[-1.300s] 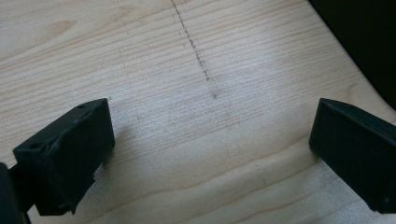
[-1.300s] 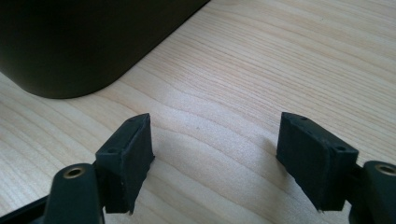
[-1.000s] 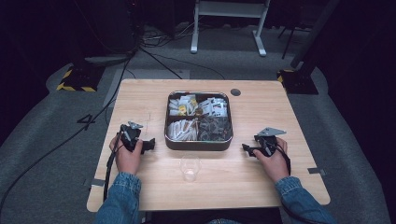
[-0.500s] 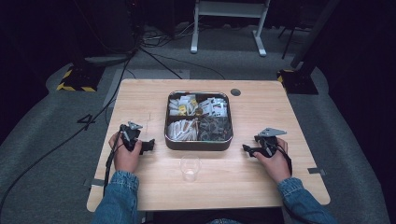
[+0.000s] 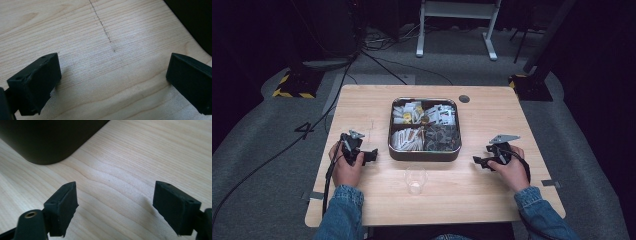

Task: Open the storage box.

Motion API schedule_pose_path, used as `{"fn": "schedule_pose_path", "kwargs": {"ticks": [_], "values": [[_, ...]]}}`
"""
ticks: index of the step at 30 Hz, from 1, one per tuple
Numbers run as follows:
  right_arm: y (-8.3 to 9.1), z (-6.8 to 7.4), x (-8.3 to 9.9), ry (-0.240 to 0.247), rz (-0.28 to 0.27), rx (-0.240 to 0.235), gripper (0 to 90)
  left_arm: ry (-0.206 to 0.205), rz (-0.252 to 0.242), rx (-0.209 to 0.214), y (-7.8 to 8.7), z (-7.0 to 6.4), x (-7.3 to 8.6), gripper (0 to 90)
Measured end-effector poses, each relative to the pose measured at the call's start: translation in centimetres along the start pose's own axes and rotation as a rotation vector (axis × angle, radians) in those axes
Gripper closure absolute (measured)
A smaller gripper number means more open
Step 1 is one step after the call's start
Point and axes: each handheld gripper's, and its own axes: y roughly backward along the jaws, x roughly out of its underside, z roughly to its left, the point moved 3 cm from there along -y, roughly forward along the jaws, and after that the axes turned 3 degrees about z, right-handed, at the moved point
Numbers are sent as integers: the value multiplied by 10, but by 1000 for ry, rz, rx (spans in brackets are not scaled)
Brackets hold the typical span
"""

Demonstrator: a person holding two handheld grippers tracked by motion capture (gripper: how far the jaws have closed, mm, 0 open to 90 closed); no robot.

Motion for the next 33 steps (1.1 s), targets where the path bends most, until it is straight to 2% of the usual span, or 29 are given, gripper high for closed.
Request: {"fn": "schedule_pose_path", "kwargs": {"ticks": [8,14,15,18,23,33], "values": [[25,5,-24,-10,-74,-22,189,-2,1,1,0,0,0,1],[32,8,-40,-19,-81,-35,200,0,0,0,0,0,0,1],[35,11,-49,-7,-82,-40,212,-2,1,0,0,0,0,2],[39,15,-62,15,-83,-40,218,1,4,4,0,-1,0,2],[40,19,-80,29,-72,-59,240,0,4,4,0,0,0,2],[32,29,-111,63,-70,-92,195,1,4,3,0,-1,0,1]]}}
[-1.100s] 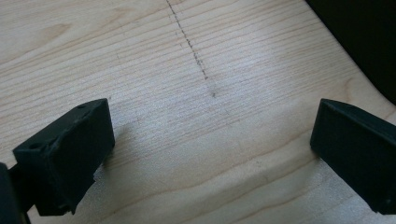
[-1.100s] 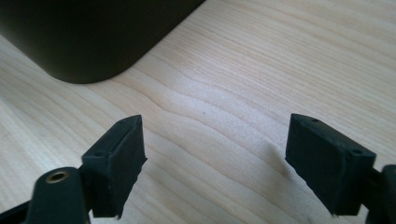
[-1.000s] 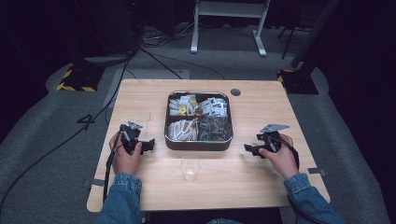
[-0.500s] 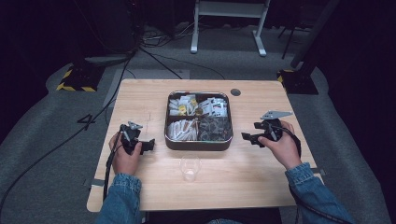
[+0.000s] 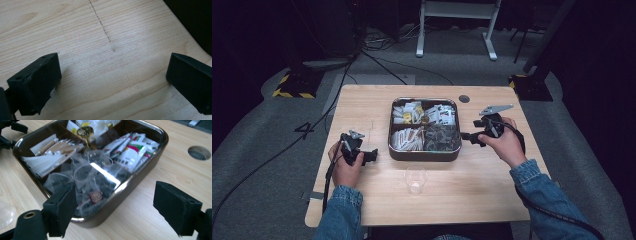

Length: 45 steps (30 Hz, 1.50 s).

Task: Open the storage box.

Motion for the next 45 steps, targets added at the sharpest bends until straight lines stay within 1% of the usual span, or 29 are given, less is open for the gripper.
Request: {"fn": "schedule_pose_path", "kwargs": {"ticks": [2,5,8,9,11,12,13,16,17,21,23,25,28,30,34,36,38,39,40,42,45], "values": [[-1,3,-7,14,1,-8,201,-1,-2,-1,0,0,0,2],[-4,5,-15,32,3,-4,208,-1,-1,-1,0,0,0,2],[-7,5,-20,28,5,-6,223,0,0,0,0,0,0,2],[-10,4,-23,6,34,-11,256,0,0,0,0,0,0,2],[-11,4,-24,3,41,-13,264,0,0,0,0,0,0,1],[-15,2,-26,-3,60,-2,267,0,0,0,0,0,0,2],[-17,2,-28,1,62,3,269,0,0,1,0,0,0,1],[-20,1,-31,3,58,4,272,-5,-1,-1,0,1,0,1],[-24,1,-34,-10,48,-4,271,-5,-2,-1,0,1,0,1],[-32,-1,-39,-44,32,-25,243,-2,-3,-3,0,0,-1,1],[-37,-1,-39,-46,30,-29,233,-3,-3,-3,-1,0,-1,1],[-43,0,-40,-37,29,-36,232,-4,-4,-2,-1,1,-1,1],[-49,4,-42,-36,25,-60,251,-4,-4,-2,-1,1,-1,1],[-54,7,-43,-42,40,-77,280,-5,-3,-3,-1,1,-1,1],[-60,11,-46,-39,48,-80,305,-4,-4,-2,-1,1,-1,1],[-67,16,-49,-27,55,-92,326,-4,-4,-2,-1,1,-1,1],[-72,20,-51,-23,64,-91,340,-4,-4,-2,-1,1,-1,1],[-72,20,-51,-23,64,-91,340,-4,-4,-2,-1,1,-1,1],[-77,21,-52,-14,57,-91,356,-4,-3,-3,-1,1,-1,1],[-80,23,-54,-20,51,-95,368,-4,-4,-2,-1,1,-1,2],[-87,27,-57,-13,41,-104,375,-4,-4,-2,-1,1,-1,1]]}}
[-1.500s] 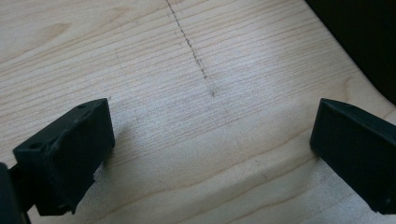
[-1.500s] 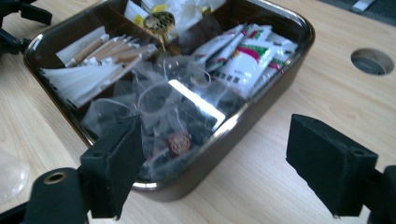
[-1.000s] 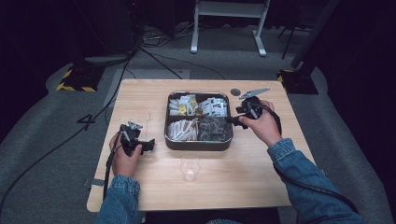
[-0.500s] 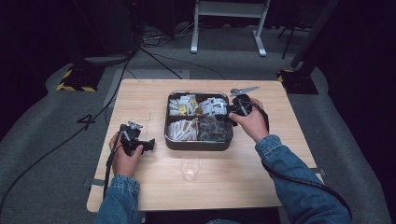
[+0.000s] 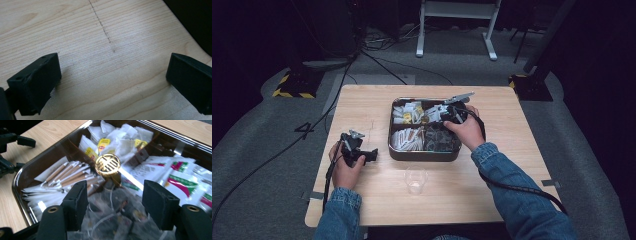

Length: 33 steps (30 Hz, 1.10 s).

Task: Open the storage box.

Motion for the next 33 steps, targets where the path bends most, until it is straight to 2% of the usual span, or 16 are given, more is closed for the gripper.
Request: {"fn": "schedule_pose_path", "kwargs": {"ticks": [2,7,13,14,15,18,22,27,33], "values": [[-4,2,-2,-3,-7,-8,383,0,0,0,0,0,0,2],[-15,4,-7,31,-3,8,388,0,0,0,0,0,0,2],[-27,5,-11,30,5,3,382,1,0,0,0,0,0,2],[-32,7,-12,49,11,6,467,1,0,0,0,0,0,2],[-33,8,-13,64,12,0,512,0,0,0,0,0,0,1],[-36,11,-14,99,25,29,509,1,-1,0,0,0,0,1],[-42,11,-16,85,31,36,499,2,0,1,0,0,0,1],[-51,14,-16,111,69,104,581,1,0,0,0,0,0,1],[-51,14,-14,101,48,103,583,2,0,1,0,0,0,1]]}}
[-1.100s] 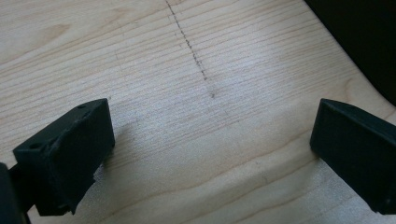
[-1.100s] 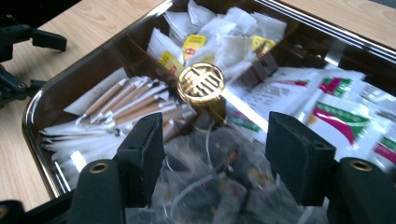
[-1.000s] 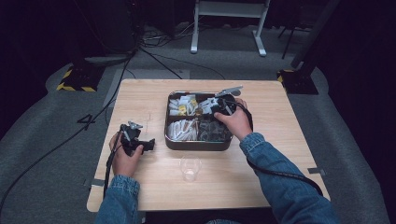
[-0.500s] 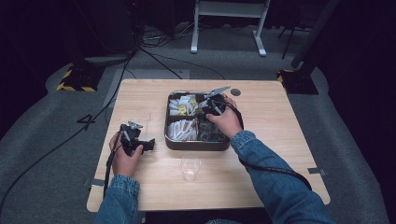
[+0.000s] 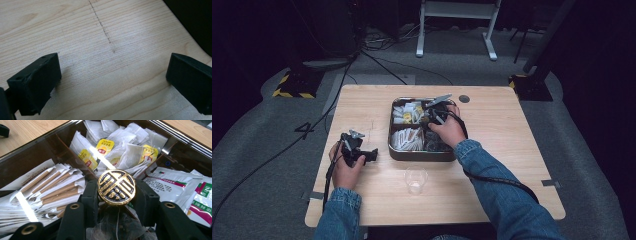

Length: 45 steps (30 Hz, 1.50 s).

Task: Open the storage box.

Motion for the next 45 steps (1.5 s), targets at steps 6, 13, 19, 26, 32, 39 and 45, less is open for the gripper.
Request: {"fn": "schedule_pose_path", "kwargs": {"ticks": [6,13,19,26,32,39,45], "values": [[0,1,2,-10,-18,8,584,0,0,0,0,0,0,1],[0,1,2,-14,-24,12,584,0,0,0,0,0,0,1],[2,1,0,-11,-7,13,585,0,0,0,0,0,0,2],[12,2,-8,4,-19,7,586,-3,1,2,0,0,0,2],[27,3,-15,7,-41,-4,586,-3,1,2,0,0,0,2],[42,1,-20,6,-68,-7,586,-3,1,2,0,0,0,1],[50,-2,-21,8,-82,-10,585,-3,1,2,0,0,0,2]]}}
